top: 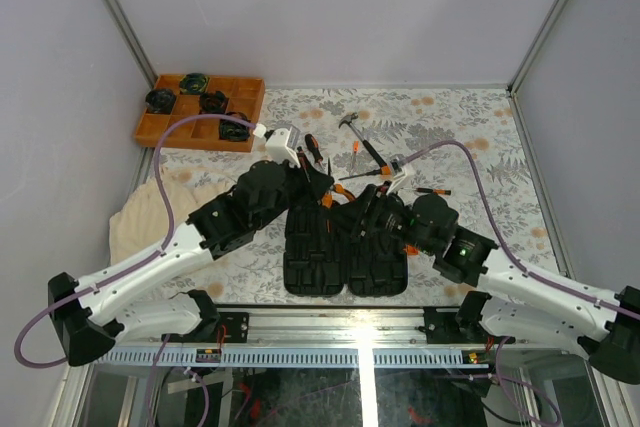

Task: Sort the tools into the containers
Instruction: Pick up the pliers at the center of the board.

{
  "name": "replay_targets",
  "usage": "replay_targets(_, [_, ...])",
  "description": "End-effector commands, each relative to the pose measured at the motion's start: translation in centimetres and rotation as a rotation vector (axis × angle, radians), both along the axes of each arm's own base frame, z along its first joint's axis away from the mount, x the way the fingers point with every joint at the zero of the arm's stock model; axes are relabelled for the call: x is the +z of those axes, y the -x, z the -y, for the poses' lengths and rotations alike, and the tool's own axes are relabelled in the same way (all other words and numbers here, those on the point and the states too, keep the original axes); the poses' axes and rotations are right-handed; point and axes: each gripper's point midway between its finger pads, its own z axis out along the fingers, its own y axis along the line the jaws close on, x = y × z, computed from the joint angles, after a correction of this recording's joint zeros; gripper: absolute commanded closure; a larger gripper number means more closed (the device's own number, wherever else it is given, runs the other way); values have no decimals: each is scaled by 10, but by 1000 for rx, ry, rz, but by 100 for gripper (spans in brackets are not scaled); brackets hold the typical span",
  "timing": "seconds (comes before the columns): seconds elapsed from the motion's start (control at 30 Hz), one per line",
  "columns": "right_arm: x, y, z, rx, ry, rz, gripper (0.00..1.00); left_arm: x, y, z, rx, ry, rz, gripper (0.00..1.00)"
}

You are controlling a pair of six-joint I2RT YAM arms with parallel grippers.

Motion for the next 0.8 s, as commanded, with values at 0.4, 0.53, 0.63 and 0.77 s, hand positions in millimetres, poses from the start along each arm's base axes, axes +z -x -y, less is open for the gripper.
replay_targets(0.4, [6,-21,47,-154,234,262,1,8,18,-17,-24,24,-10,100])
replay_targets(0.53, [12,-22,28,-102,210,269,1,1,20,-15,-31,24,-29,100])
replay_targets(0.63, [13,-24,14,-73,191,265,1,-1,20,-12,-40,25,-37,100])
replay_targets(0.77, [17,-26,4,-54,162,276,1,-2,20,-9,-51,23,-41,100])
